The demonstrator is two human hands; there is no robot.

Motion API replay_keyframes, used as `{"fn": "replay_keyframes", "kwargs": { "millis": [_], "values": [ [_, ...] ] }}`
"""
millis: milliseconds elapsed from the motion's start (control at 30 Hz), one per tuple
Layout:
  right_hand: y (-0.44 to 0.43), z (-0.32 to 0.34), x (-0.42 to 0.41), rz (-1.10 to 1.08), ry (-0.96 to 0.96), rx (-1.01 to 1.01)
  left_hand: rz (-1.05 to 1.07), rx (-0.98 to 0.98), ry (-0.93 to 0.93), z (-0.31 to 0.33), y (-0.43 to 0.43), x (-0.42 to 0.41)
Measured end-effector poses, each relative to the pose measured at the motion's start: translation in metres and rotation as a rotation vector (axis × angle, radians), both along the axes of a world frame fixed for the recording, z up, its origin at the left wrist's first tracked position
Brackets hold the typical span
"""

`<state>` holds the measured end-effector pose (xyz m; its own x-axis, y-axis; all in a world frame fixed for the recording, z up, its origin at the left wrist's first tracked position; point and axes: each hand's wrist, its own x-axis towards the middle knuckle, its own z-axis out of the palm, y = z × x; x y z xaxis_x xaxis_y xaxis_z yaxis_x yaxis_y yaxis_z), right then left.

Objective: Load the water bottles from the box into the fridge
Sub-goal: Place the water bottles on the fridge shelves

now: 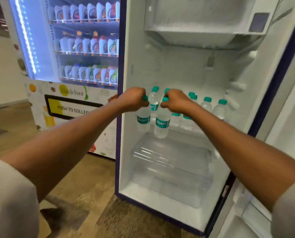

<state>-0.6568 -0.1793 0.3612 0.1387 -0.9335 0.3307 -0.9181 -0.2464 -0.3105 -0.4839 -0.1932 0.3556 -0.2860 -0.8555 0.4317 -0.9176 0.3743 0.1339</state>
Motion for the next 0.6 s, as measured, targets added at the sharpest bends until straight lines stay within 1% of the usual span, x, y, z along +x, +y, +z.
{"fn": "replay_keyframes", "kwargs": {
  "millis": [100,200,267,433,600],
  "values": [
    [-0.006,0.045,-0.021,-0.044,-0.005,-0.055,0.0,-0.038,-0.004,0.044,-0.014,-0.024],
    [-0.013,0.082,-0.042,-0.083,-0.031,-0.106,-0.029,-0.01,0.078,0.081,-0.023,-0.05],
    [-0.019,0.101,-0.055,-0.103,-0.06,-0.146,-0.04,-0.023,0.089,0.1,-0.029,-0.069],
    [-0.031,0.136,-0.083,-0.168,-0.039,-0.251,-0.087,-0.094,0.087,0.126,-0.043,-0.11],
    [-0.043,0.15,-0.111,-0.236,0.068,-0.277,-0.146,-0.153,0.057,0.132,-0.058,-0.153]
  ]
}}
